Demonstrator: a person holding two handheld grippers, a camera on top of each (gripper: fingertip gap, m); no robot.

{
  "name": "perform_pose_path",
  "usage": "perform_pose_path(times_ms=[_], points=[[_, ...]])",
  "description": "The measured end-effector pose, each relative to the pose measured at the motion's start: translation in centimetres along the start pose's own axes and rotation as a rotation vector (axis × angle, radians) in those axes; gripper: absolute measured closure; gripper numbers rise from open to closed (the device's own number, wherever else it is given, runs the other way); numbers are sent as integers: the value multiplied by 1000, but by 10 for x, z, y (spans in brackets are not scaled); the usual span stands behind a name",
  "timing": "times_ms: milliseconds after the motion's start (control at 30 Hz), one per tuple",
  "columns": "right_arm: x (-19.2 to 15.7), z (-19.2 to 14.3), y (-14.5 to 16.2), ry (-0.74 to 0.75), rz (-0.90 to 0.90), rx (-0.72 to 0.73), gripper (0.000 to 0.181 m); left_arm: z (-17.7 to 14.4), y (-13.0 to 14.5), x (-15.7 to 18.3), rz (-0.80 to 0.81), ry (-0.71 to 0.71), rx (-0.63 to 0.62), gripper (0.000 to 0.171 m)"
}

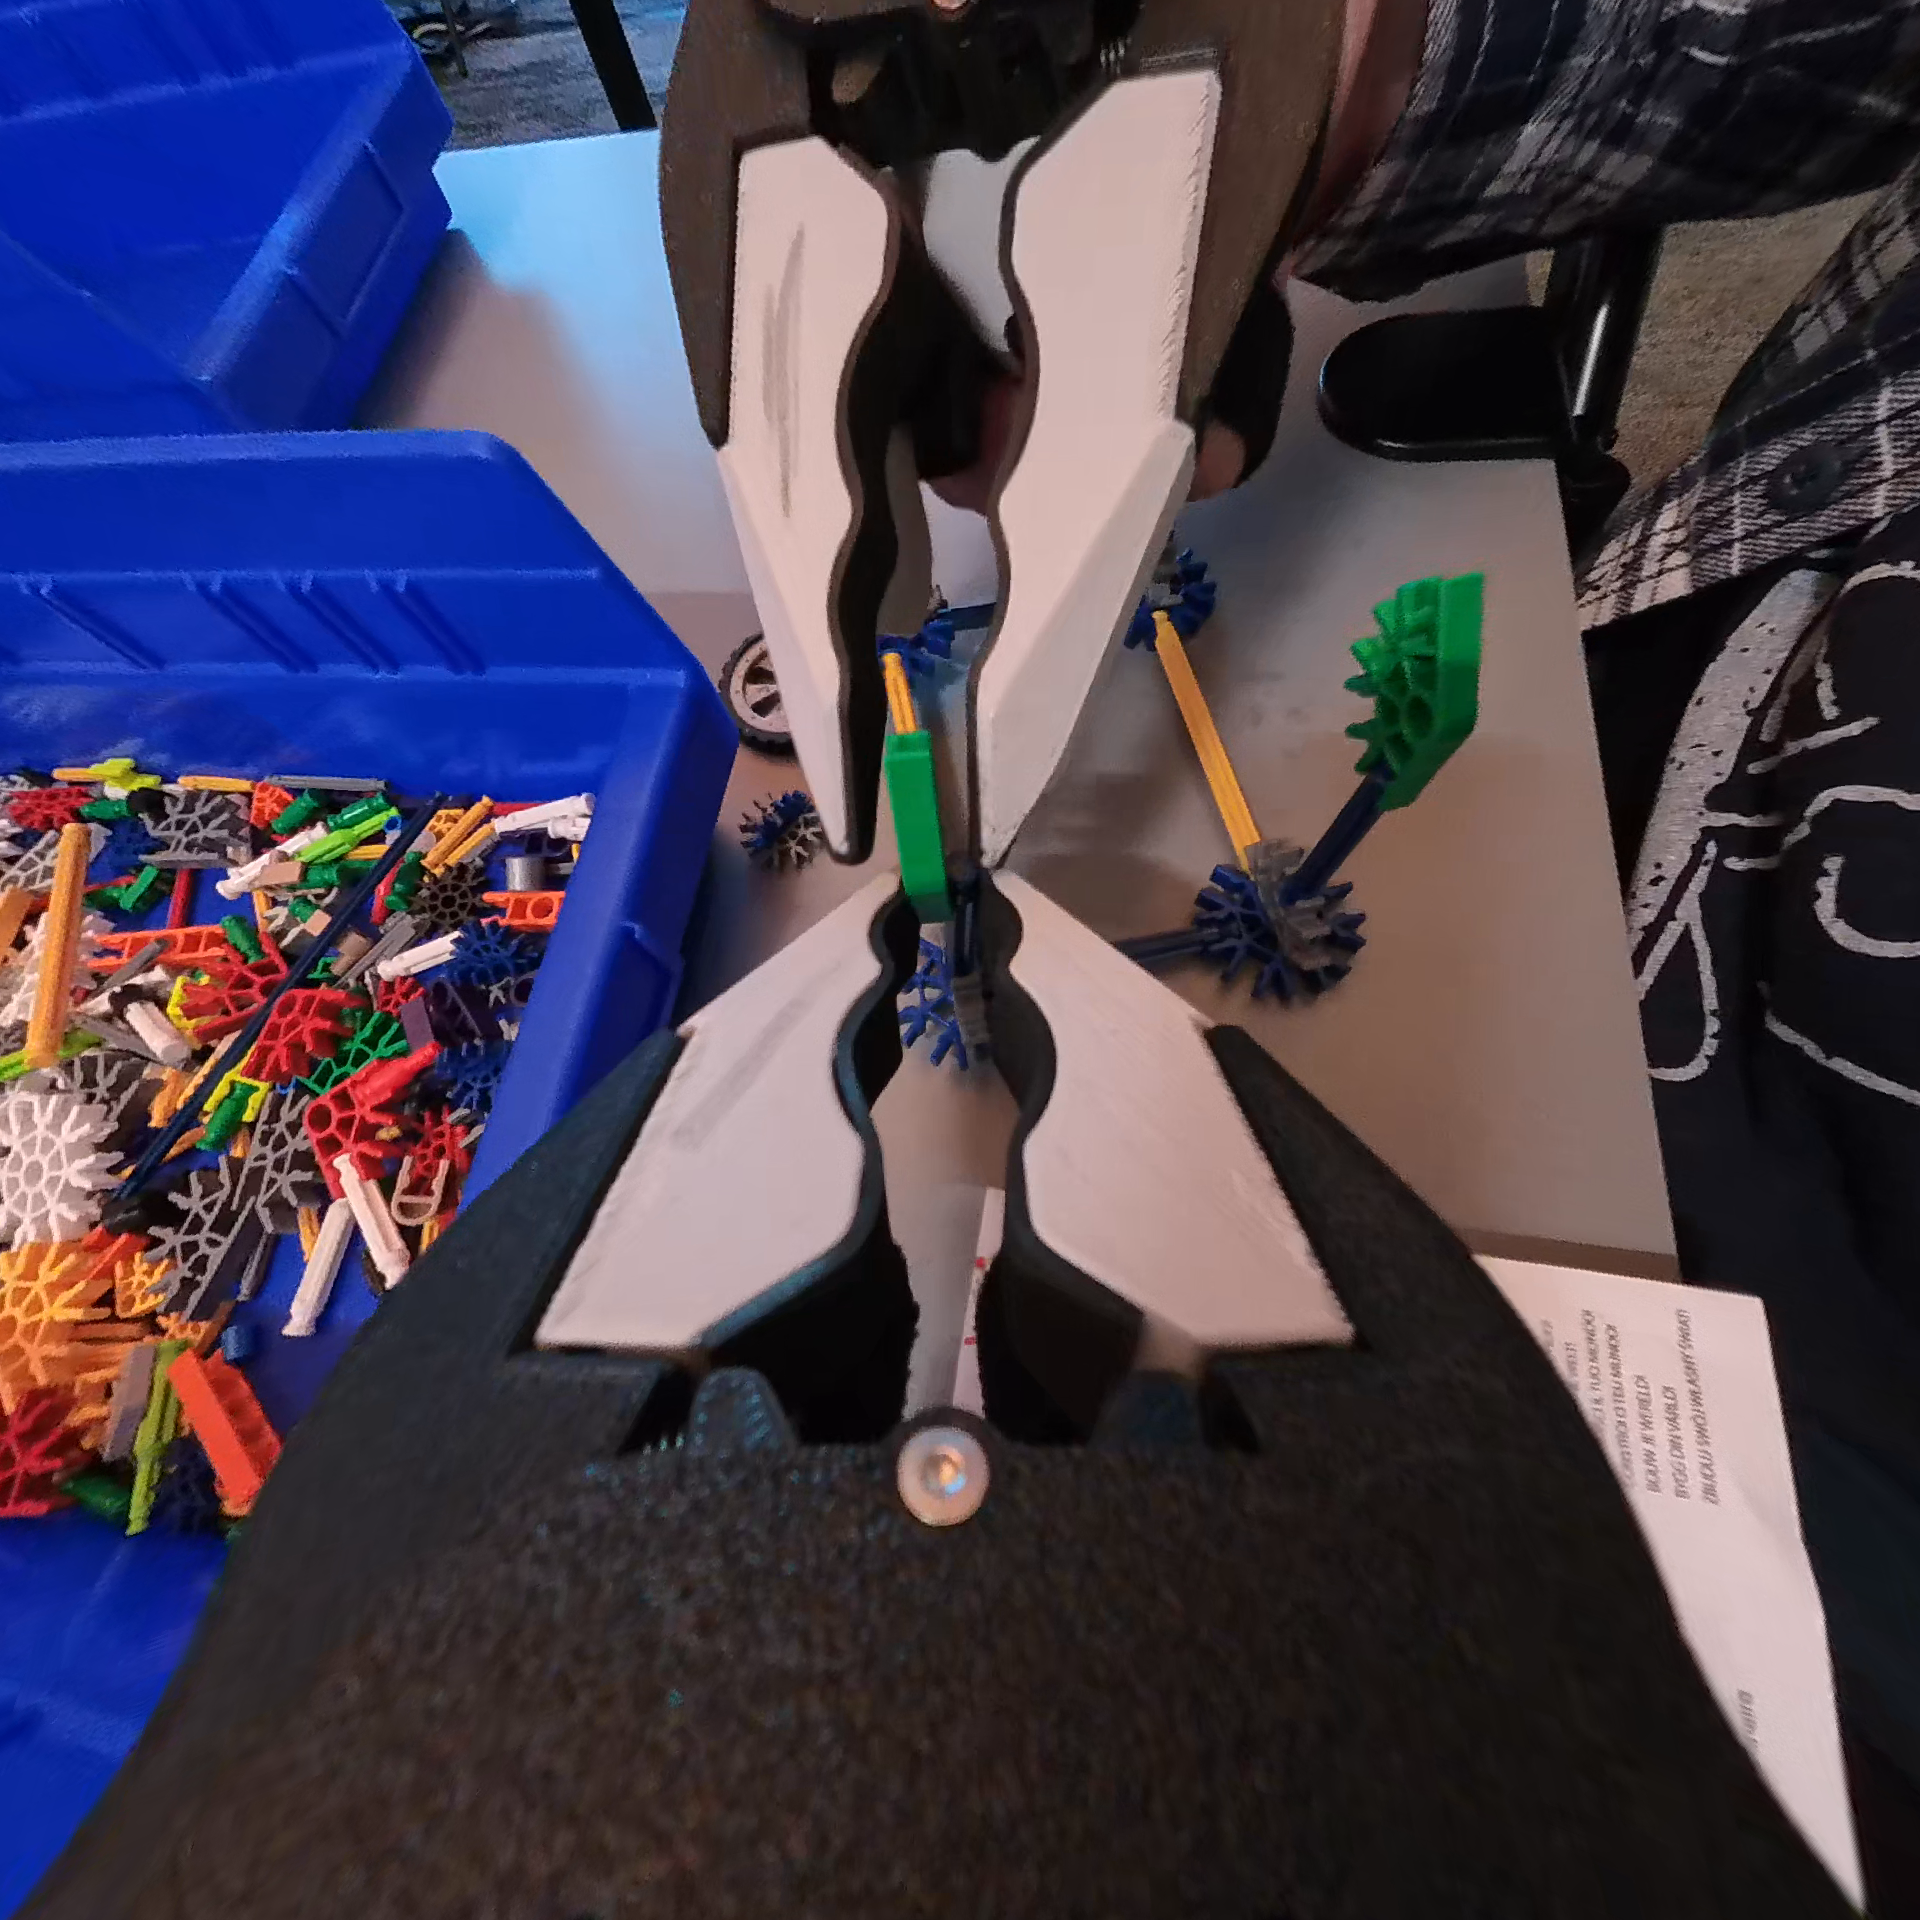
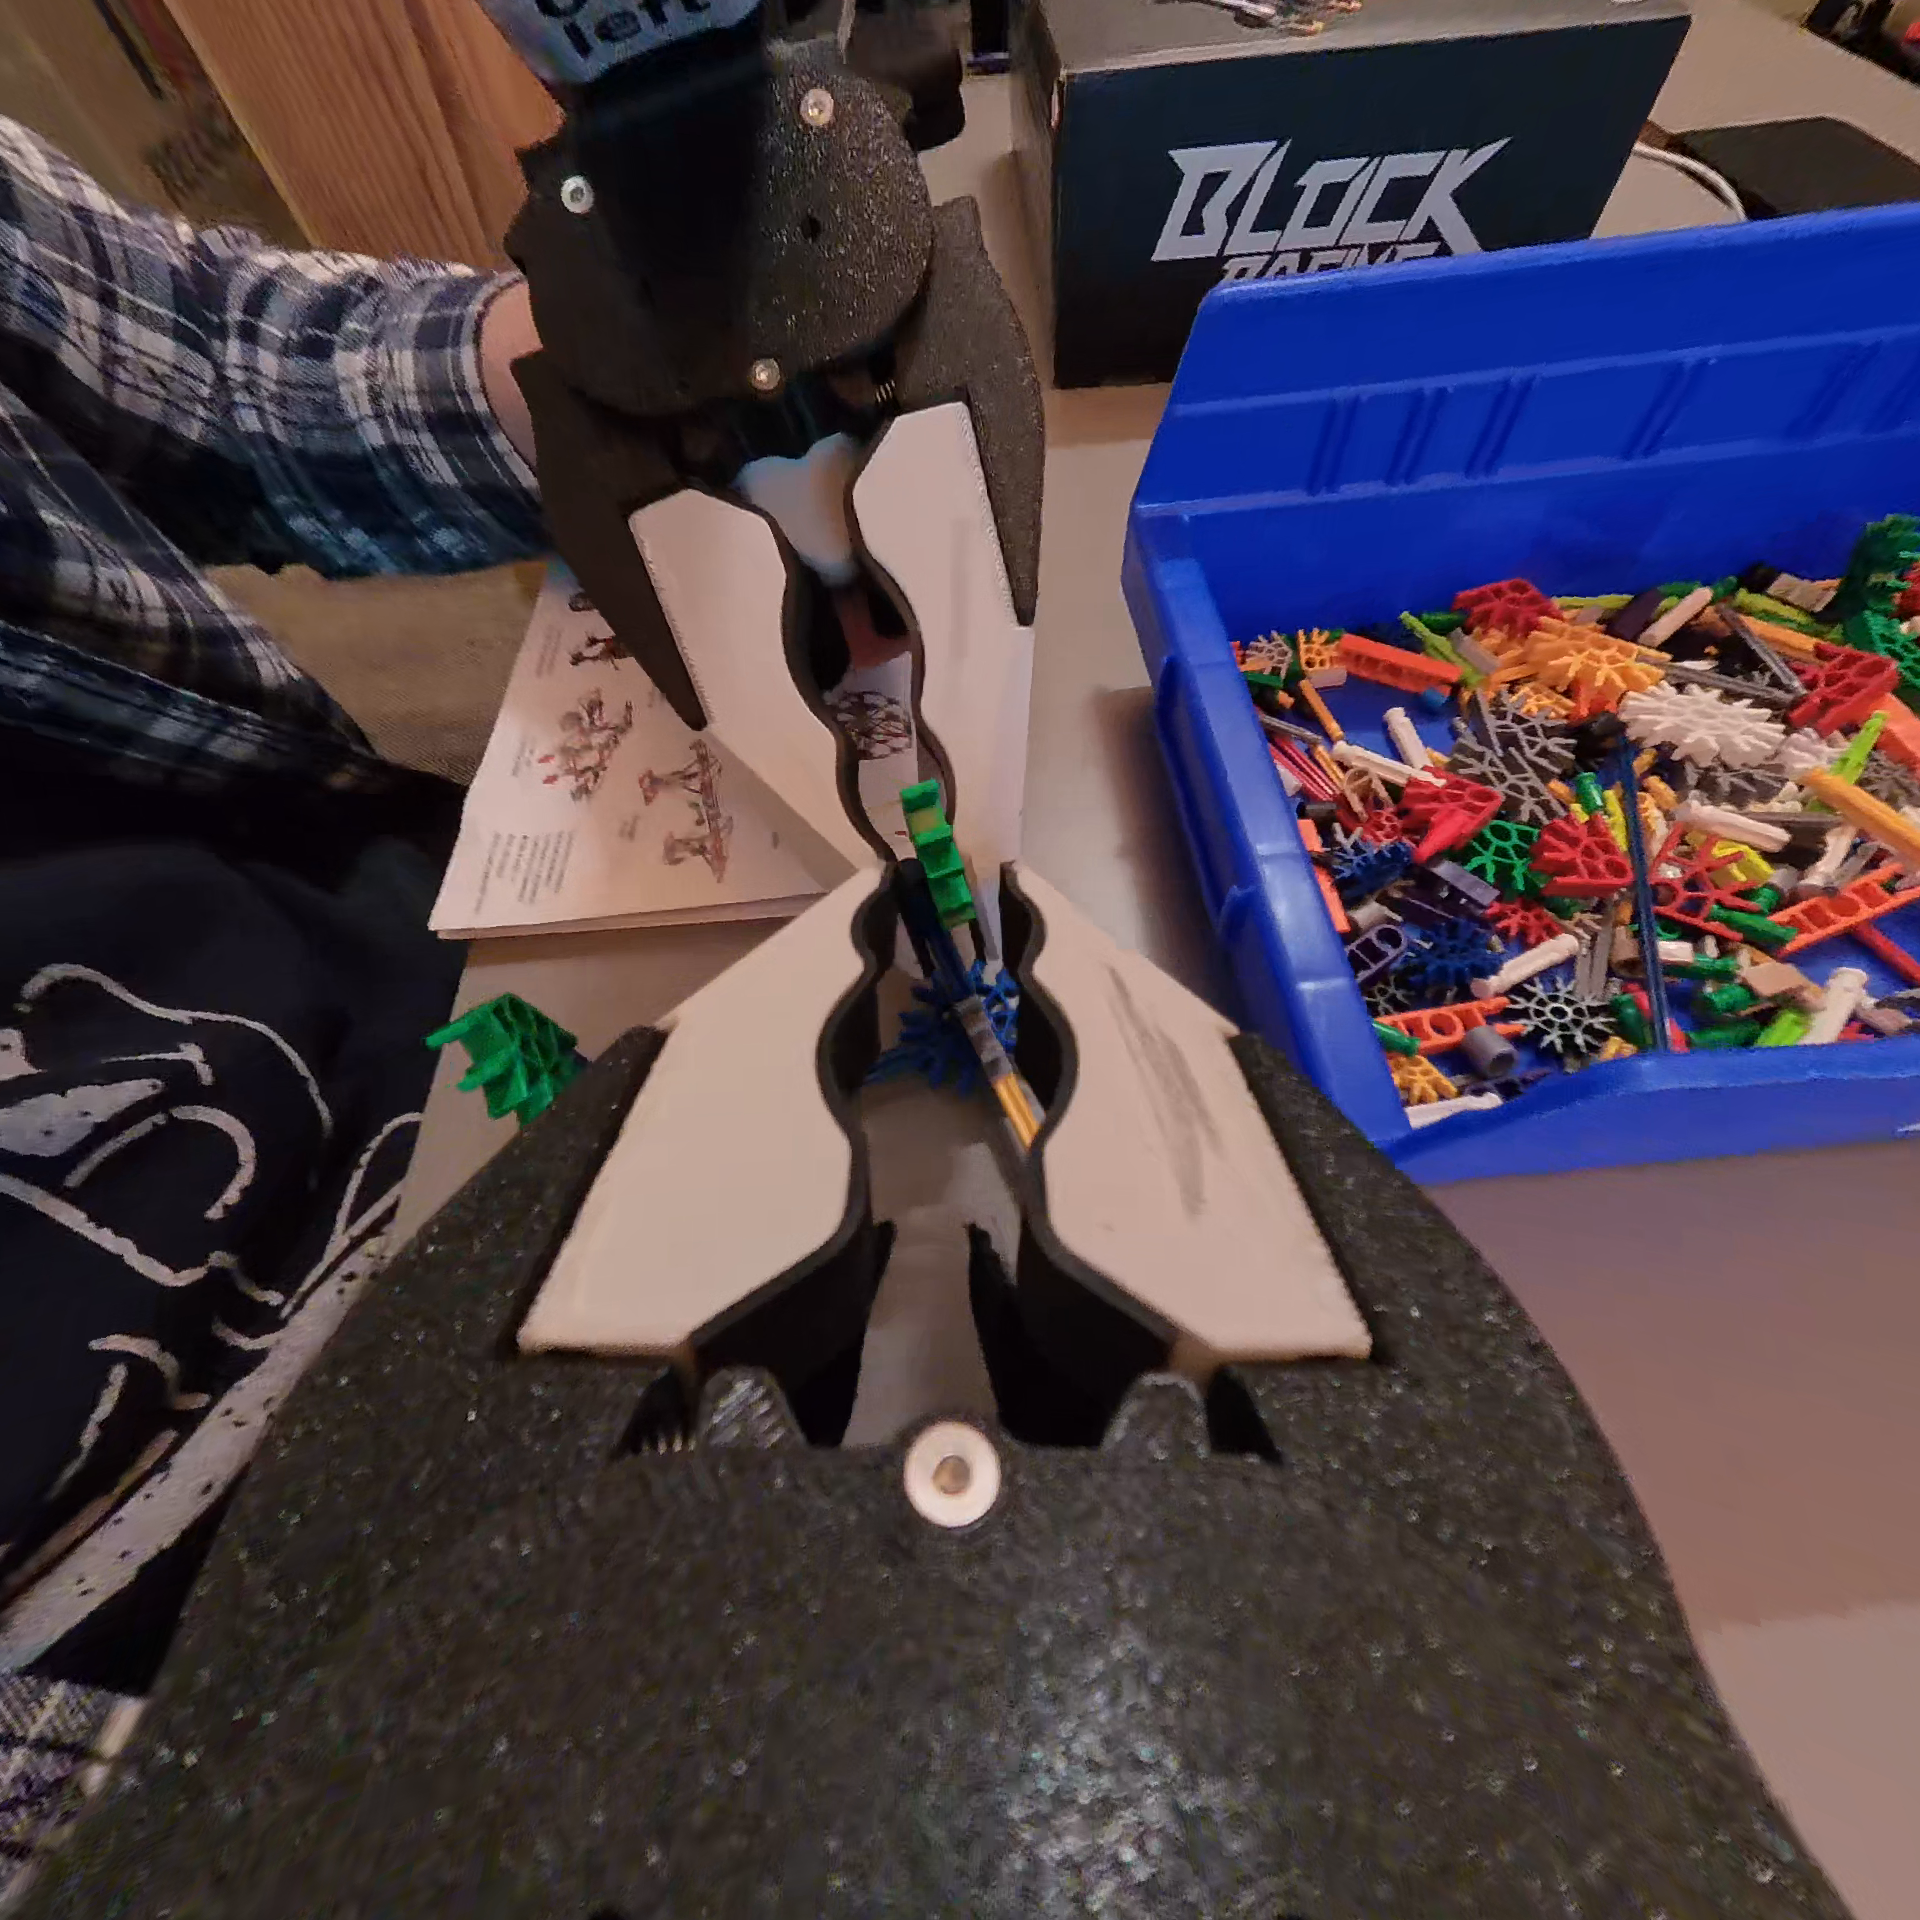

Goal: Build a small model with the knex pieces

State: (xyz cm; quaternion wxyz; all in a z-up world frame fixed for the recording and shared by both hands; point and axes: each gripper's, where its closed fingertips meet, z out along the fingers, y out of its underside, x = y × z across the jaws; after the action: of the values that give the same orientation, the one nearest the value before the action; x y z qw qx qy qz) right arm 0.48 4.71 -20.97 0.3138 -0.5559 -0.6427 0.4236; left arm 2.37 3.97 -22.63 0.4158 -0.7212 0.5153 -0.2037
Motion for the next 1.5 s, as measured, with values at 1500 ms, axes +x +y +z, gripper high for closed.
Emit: perform_pose_path(times_ms=[1500], points=[[-4,5,-5,-70,63,58,176,-9,6,-6,-30,-33,27,163]])
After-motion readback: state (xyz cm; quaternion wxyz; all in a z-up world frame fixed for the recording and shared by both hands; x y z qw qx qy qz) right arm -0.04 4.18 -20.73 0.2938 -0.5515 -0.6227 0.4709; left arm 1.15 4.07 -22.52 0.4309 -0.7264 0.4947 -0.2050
